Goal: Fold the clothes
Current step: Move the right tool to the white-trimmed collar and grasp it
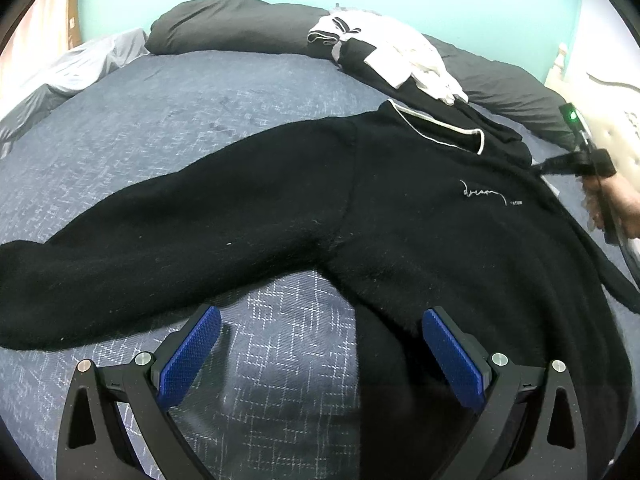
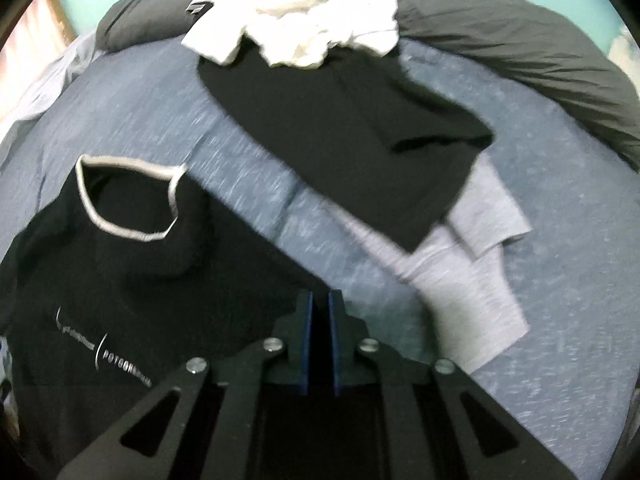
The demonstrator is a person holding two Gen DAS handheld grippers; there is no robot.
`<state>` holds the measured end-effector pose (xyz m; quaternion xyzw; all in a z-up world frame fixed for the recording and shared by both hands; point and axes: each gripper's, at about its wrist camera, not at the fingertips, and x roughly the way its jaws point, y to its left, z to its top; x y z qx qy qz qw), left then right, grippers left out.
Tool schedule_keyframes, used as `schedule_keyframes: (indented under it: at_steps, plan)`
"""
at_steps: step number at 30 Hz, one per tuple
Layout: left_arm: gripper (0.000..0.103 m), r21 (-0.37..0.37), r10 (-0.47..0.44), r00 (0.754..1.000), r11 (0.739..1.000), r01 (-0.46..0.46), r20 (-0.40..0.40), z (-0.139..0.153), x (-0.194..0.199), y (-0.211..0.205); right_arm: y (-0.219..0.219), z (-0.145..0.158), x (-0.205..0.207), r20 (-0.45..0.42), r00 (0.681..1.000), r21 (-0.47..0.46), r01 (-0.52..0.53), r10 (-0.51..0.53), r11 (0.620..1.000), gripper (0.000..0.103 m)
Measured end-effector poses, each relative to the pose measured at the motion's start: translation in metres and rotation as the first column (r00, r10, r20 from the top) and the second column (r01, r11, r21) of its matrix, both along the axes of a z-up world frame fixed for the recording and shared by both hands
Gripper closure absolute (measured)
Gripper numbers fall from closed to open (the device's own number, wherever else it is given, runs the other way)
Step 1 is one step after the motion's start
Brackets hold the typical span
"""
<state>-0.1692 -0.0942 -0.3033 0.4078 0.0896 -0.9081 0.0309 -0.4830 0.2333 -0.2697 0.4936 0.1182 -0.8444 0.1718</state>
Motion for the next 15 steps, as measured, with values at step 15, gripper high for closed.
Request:
schedule_keyframes:
  at_steps: [15]
  plan:
    - [0.0, 0.002, 0.0, 1.0, 1.0, 0.001, -0.001, -0.001, -0.003, 0.0, 0.001, -0.018, -0.027, 0.024, 0.996, 0.086, 0.081, -0.083, 0.993, 0.092]
